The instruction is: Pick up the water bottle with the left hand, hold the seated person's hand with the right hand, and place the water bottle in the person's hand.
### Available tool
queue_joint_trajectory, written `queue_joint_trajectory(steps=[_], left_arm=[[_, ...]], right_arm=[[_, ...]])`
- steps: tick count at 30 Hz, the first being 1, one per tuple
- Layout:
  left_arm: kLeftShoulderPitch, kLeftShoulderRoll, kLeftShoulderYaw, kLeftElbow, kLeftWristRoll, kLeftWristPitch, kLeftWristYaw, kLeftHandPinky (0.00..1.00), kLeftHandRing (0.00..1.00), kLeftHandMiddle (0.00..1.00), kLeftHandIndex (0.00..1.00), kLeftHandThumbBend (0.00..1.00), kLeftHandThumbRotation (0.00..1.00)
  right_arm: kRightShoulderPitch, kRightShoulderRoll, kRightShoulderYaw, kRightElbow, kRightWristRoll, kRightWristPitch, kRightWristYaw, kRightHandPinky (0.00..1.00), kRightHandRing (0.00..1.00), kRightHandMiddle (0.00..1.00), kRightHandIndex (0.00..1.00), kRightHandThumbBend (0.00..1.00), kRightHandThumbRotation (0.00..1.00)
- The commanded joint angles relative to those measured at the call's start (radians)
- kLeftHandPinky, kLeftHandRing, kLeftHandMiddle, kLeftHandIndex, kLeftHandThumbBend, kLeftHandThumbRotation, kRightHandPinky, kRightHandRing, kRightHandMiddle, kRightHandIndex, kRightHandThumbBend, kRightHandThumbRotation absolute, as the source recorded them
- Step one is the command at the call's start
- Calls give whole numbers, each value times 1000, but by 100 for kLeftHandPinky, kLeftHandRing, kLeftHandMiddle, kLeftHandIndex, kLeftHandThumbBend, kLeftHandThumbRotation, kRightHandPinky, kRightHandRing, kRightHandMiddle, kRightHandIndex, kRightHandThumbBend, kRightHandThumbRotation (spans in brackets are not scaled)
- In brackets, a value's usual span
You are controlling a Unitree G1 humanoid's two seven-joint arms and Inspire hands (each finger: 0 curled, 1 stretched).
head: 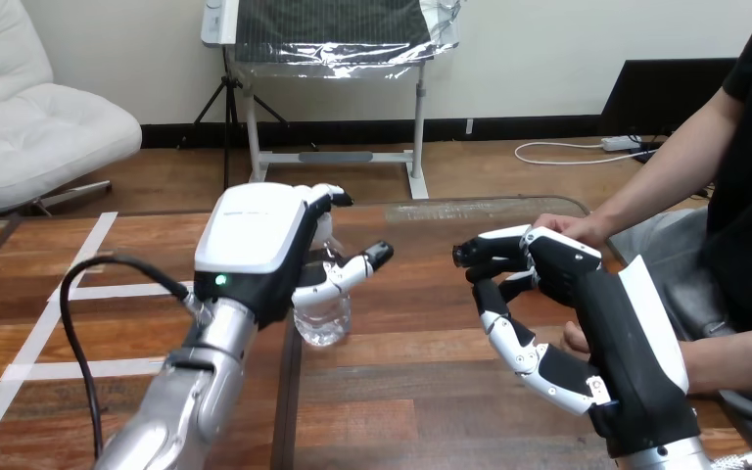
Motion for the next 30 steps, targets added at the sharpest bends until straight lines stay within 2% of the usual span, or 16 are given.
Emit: queue_joint_trajectory(steps=[1,22,30], left_arm=[[80,28,-18,-22,22,8,-39,71,72,75,76,57,100],[179,35,9,-148,54,15,-47,72,73,75,76,56,100],[216,37,18,-194,65,10,-47,73,73,75,76,56,100]], right_arm=[[-64,-3,-10,-29,9,-7,0,49,62,65,60,26,0],[-69,-2,-10,-30,6,-4,1,50,62,65,60,26,0],[-64,3,-10,-41,1,12,-2,50,62,65,60,26,0]])
